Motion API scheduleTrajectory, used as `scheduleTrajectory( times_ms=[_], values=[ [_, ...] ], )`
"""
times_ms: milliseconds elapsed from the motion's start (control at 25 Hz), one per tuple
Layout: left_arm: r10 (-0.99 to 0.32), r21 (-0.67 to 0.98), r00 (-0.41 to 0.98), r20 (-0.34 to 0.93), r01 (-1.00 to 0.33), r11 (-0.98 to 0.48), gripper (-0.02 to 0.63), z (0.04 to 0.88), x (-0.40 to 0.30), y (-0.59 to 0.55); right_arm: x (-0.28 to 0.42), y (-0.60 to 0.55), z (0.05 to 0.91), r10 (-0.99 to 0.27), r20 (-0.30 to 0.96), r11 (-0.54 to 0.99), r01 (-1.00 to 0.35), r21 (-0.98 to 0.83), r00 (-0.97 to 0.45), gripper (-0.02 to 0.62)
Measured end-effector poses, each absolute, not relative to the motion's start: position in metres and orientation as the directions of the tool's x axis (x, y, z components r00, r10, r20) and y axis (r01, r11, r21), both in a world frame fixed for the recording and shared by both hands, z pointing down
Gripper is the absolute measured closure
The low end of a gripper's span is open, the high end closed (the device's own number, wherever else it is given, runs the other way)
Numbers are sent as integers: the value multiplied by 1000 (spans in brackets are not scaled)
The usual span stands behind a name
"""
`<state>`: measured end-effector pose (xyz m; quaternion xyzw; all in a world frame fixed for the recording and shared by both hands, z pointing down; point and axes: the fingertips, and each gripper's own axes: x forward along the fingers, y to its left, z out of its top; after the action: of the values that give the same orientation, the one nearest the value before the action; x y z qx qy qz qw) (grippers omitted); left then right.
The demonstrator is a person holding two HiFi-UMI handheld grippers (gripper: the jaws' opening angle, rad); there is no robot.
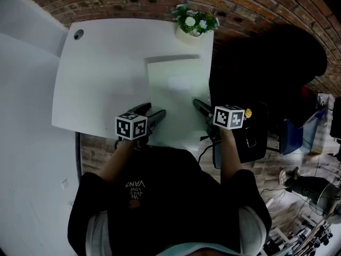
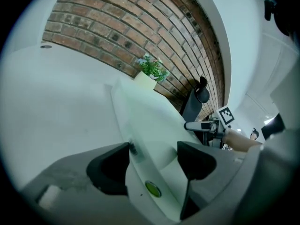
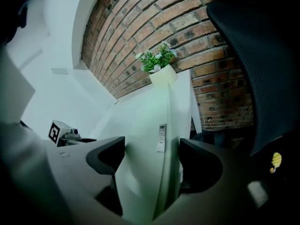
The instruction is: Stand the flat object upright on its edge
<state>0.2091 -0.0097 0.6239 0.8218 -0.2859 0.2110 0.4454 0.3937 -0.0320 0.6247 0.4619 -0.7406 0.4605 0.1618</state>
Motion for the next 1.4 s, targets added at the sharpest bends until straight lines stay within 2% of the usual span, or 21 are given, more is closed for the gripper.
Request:
scheduleTrajectory(
  times_ms=[480, 1400],
  values=[
    [-310, 577, 729, 610, -677, -457, 282, 616, 196, -12, 374, -29, 607, -575, 635, 175, -836, -520, -516, 249],
    [-394, 476, 750, 531, -649, -593, 287, 556, 97, -51, 276, -49, 536, -730, 530, 194, -875, -443, -431, 258]
  ],
)
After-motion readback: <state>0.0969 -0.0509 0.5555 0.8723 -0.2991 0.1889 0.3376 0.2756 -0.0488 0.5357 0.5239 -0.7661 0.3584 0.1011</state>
